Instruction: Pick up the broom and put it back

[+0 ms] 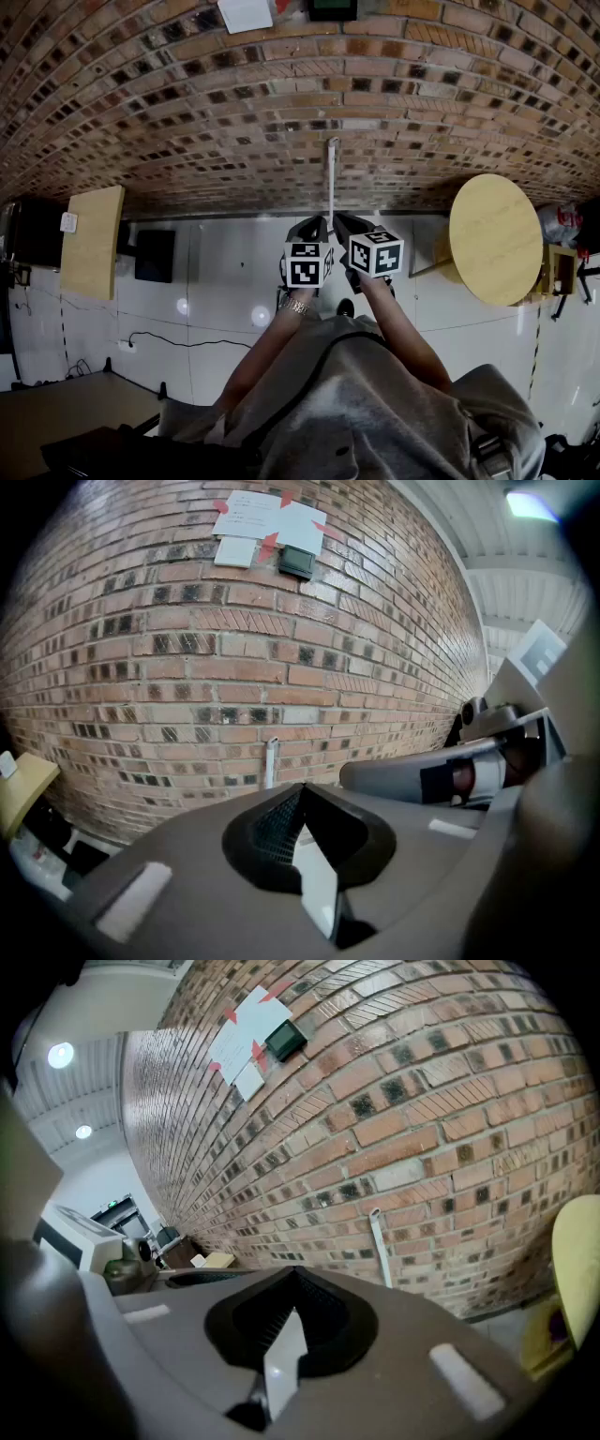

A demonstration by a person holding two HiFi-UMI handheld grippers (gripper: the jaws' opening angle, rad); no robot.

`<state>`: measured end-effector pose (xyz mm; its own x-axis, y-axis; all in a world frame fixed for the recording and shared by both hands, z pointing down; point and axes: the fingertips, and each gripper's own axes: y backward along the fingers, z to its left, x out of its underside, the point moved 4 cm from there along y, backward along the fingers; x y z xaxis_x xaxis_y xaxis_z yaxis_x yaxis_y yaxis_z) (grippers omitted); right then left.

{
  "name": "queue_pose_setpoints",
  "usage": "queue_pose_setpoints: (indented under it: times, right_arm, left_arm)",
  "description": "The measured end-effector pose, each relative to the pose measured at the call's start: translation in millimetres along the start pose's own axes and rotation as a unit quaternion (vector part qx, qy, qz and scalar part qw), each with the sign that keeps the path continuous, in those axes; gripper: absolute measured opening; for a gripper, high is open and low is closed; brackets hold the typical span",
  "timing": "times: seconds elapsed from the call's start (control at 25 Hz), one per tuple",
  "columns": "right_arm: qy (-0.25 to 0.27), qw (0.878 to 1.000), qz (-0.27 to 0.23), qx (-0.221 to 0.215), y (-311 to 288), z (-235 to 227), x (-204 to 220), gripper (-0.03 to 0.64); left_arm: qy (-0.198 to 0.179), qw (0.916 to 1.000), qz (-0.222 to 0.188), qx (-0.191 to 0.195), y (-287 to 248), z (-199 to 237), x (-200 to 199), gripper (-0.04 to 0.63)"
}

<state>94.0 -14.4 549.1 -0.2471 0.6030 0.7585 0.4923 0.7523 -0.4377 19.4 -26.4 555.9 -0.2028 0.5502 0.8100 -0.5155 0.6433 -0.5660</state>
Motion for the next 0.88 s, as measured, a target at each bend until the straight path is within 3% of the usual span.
queue_pose_setpoints:
  times: [0.2, 0.4, 0.44, 0.64, 0.88]
  right_arm:
    - [0.034, 0.999, -0.012, 0.019, -54, -7, -41, 0.000]
    - [0.047, 0.996, -0.009, 0.078, -110, -30, -64, 0.006]
    - [0.048, 0.995, -0.004, 0.093, -120, -38, -67, 0.034]
    - [0.043, 0.987, 0.027, 0.152, -176, -87, -69, 0.073]
    - [0.058, 0.974, 0.103, 0.192, -244, -148, -55, 0.126]
  left_arm:
    - [-0.016, 0.9996, -0.018, 0.012, -27, 37, -36, 0.005]
    - [-0.016, 0.9992, -0.036, 0.012, -42, 92, -79, 0.005]
    - [-0.015, 0.9991, -0.036, 0.015, -46, 100, -84, 0.005]
    - [-0.003, 0.9992, -0.026, 0.030, -61, 130, -91, 0.005]
    - [0.017, 0.9995, -0.018, 0.020, -75, 156, -99, 0.005]
